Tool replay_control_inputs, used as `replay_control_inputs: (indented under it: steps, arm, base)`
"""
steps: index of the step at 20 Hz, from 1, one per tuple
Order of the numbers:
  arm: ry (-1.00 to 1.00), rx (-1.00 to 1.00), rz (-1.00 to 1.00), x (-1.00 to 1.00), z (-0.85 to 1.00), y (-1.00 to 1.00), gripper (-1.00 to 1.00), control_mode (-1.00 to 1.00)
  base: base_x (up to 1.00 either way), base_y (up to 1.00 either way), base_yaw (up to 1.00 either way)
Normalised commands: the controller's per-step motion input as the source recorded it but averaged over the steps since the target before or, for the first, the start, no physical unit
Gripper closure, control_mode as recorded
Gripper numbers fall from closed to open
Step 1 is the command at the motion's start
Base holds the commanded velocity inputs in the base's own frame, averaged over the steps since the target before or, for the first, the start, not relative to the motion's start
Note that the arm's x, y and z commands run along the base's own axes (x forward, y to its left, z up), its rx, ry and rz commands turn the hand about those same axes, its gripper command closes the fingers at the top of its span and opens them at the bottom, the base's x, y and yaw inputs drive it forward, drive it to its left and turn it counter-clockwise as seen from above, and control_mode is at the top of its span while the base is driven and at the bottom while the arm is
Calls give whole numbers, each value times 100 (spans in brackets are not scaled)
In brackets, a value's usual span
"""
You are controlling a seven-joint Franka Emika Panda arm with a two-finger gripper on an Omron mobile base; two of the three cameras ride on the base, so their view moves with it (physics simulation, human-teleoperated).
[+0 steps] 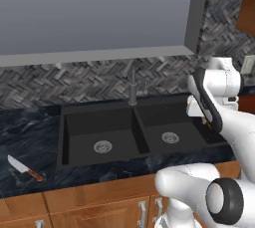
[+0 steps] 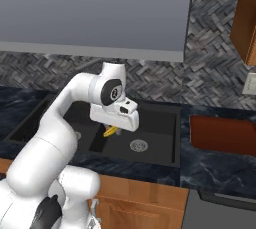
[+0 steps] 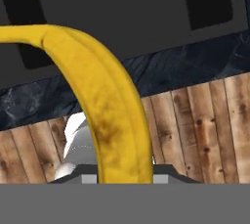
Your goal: Pick up all produce items and place them in the sink. Turn on the sink faucet to wash them. Then turn the sink off and put them in the tray.
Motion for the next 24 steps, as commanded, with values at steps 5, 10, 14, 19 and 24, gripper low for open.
replay_control_inputs:
  steps: [5, 10, 14, 19, 24]
  arm:
    - [6, 0, 16, 0, 0, 97, 100, -100]
    - [6, 0, 15, 4, 0, 100, 100, -100]
    - [9, 0, 14, 13, 0, 93, 100, -100]
    - [13, 0, 12, 31, 0, 85, 100, -100]
    - [8, 0, 10, 46, -2, 71, 100, -100]
  base:
    - [0, 0, 0]
    - [0, 0, 0]
    - [0, 0, 0]
    - [0, 0, 0]
    - [0, 0, 0]
